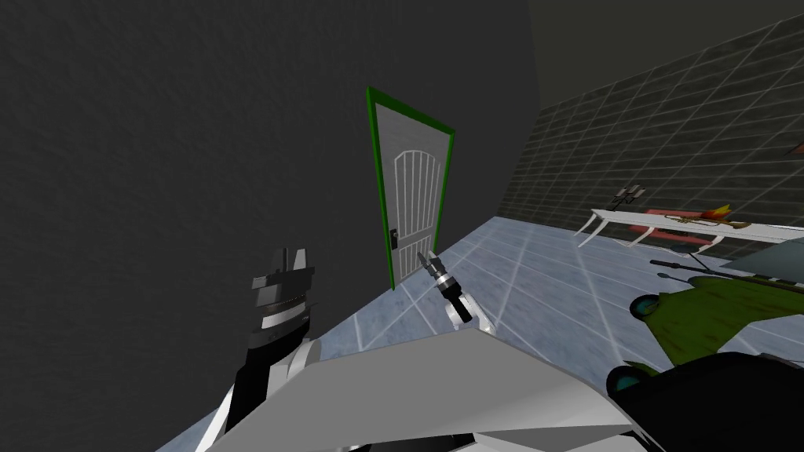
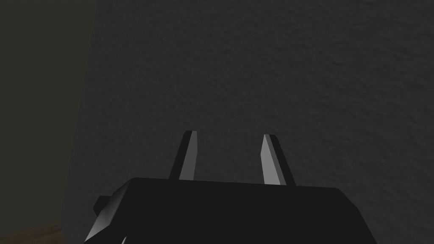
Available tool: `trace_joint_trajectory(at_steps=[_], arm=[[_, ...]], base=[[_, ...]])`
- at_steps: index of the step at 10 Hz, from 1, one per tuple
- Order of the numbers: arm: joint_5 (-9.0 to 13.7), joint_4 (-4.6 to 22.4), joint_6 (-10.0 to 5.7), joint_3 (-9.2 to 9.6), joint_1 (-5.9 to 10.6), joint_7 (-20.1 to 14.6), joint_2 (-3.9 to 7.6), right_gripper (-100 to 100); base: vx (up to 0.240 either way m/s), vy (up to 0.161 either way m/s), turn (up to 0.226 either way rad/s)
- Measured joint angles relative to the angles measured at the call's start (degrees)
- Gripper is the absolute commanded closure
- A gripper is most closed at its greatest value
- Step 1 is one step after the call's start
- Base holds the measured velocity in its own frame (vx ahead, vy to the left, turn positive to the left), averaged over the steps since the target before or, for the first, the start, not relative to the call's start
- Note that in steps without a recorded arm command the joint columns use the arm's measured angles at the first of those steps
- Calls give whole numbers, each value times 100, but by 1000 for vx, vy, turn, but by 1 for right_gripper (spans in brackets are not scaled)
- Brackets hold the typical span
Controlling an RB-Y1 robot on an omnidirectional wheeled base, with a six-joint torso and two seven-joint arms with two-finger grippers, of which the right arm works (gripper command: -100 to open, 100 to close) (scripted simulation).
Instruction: Pull the door open
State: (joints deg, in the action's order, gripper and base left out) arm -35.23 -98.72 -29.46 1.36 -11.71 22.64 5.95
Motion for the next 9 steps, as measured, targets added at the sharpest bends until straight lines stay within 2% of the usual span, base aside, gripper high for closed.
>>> trace_joint_trajectory(at_steps=[2,4,6,9], arm=[[-155,232,-59,-30,87,69,32,-100],[-394,462,-51,-15,207,154,63,-100],[-553,716,-104,-31,315,252,52,-100],[-871,1198,-196,-65,538,425,66,-100]], base=[[112,10,-3],[134,15,-3],[100,12,-1],[153,23,-3]])
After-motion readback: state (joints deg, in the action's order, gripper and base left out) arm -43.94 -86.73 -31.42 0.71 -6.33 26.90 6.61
